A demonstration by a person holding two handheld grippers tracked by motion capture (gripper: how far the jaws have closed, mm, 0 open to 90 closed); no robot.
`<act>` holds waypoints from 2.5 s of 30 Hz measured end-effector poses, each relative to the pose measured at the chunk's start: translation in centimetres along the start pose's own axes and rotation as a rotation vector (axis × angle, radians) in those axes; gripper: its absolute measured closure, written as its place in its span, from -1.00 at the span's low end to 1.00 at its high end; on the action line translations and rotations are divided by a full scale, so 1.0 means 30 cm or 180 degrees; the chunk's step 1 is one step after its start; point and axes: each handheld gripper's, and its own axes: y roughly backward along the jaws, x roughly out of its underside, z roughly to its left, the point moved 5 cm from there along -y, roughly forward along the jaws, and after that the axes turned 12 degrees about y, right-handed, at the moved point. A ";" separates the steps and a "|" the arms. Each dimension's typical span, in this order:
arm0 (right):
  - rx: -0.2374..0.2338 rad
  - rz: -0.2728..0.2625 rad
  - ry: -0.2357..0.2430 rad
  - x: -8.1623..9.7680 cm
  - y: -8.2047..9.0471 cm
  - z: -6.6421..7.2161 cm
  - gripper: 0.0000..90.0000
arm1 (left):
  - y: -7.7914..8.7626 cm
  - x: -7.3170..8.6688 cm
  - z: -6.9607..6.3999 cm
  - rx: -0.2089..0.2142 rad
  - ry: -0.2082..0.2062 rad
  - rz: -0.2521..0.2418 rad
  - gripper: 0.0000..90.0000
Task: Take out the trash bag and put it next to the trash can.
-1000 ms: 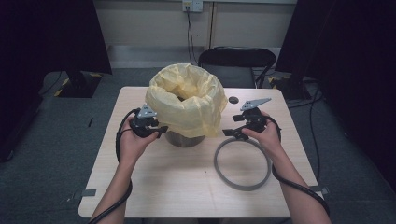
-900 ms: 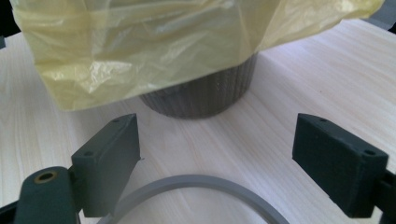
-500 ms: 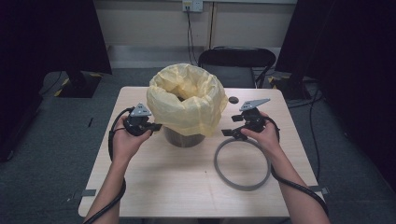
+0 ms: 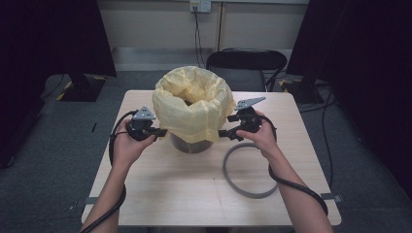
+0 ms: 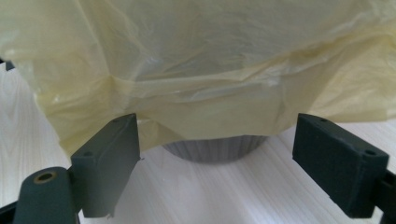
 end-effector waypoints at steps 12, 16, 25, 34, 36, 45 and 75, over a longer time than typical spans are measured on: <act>-0.0182 -0.0059 -0.0039 -0.032 -0.031 0.016 -0.23 | 0.024 -0.012 0.001 0.0053 0.0130 -0.0101 1.00; -0.0210 -0.0002 -0.0026 -0.028 -0.041 0.018 -0.10 | 0.021 -0.019 -0.005 0.0089 0.0142 -0.0134 1.00; -0.0212 0.0079 -0.0280 -0.023 -0.041 0.007 0.27 | 0.017 -0.014 -0.006 0.0115 0.0184 -0.0136 1.00; -0.0319 0.0001 -0.0413 -0.026 -0.023 0.010 0.87 | 0.022 -0.022 -0.017 0.0140 0.0161 -0.0146 1.00; -0.0338 -0.0049 -0.0445 -0.034 -0.016 0.015 0.94 | 0.025 -0.024 -0.017 0.0135 0.0139 -0.0135 1.00; -0.0221 0.0030 -0.0308 -0.055 0.019 0.027 1.00 | 0.037 -0.019 -0.023 0.0117 0.0141 -0.0134 1.00; -0.0293 -0.0208 -0.0194 -0.099 0.046 -0.027 0.66 | 0.044 -0.041 -0.037 0.0132 0.0088 -0.0208 1.00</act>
